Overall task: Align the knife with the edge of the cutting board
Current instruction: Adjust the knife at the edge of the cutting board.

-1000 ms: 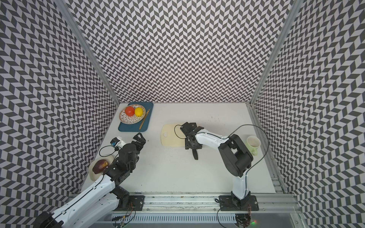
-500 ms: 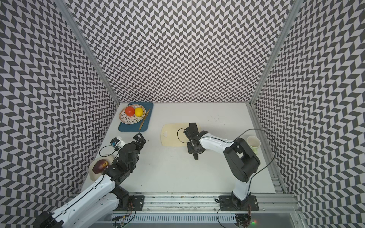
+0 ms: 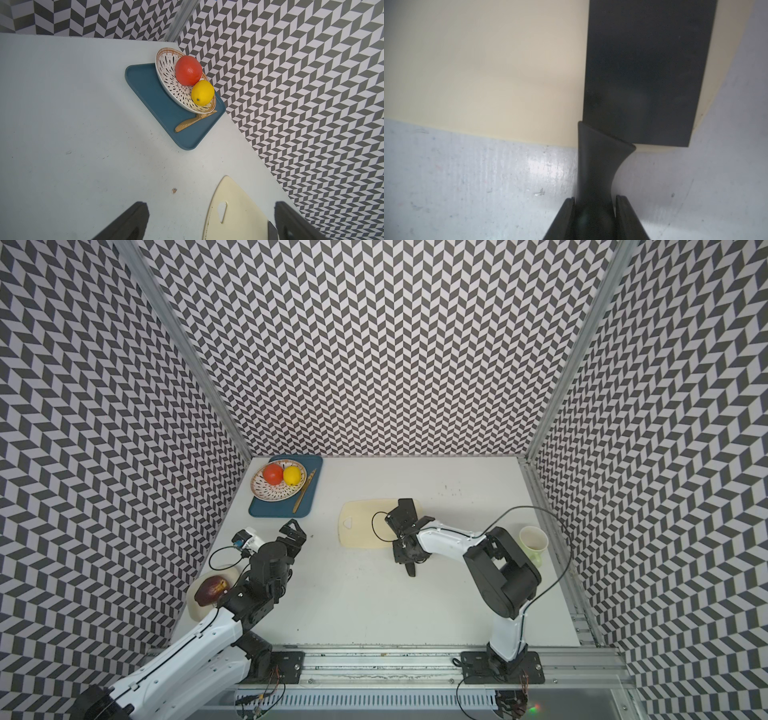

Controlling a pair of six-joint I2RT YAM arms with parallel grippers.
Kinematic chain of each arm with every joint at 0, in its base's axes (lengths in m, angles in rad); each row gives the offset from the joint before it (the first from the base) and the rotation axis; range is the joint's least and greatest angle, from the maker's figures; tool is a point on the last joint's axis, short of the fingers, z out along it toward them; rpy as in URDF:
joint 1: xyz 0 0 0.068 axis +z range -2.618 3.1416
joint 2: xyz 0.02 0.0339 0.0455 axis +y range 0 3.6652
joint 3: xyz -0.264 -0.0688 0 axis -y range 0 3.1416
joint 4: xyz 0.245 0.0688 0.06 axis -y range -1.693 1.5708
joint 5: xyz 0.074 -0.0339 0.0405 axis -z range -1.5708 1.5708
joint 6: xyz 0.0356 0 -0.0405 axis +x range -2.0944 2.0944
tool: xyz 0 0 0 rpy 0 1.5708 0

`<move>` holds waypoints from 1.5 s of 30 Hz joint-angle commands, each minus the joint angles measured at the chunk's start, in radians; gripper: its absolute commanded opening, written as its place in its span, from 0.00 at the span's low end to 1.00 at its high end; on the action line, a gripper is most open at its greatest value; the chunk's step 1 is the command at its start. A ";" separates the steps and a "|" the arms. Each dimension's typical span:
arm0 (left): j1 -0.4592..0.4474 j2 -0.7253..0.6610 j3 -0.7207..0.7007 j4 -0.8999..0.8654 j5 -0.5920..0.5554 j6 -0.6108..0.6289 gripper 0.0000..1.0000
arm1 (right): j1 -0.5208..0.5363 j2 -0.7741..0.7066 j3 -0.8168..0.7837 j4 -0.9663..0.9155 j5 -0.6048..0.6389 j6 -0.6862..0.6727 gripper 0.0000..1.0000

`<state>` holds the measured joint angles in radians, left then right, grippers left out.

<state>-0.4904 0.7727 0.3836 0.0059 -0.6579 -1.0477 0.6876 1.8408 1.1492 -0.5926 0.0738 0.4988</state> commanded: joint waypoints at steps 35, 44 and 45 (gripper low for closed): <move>-0.003 0.003 0.006 0.001 -0.019 0.003 1.00 | 0.054 0.036 0.040 -0.035 0.107 0.035 0.26; -0.003 0.003 0.006 0.002 -0.021 0.003 1.00 | 0.043 0.046 0.034 -0.030 0.116 0.017 0.28; -0.002 0.004 0.006 0.002 -0.022 0.004 1.00 | 0.041 0.043 0.028 -0.026 0.110 0.017 0.28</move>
<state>-0.4904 0.7769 0.3836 0.0059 -0.6609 -1.0481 0.7364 1.8641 1.1812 -0.6331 0.1680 0.5297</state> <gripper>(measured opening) 0.992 0.299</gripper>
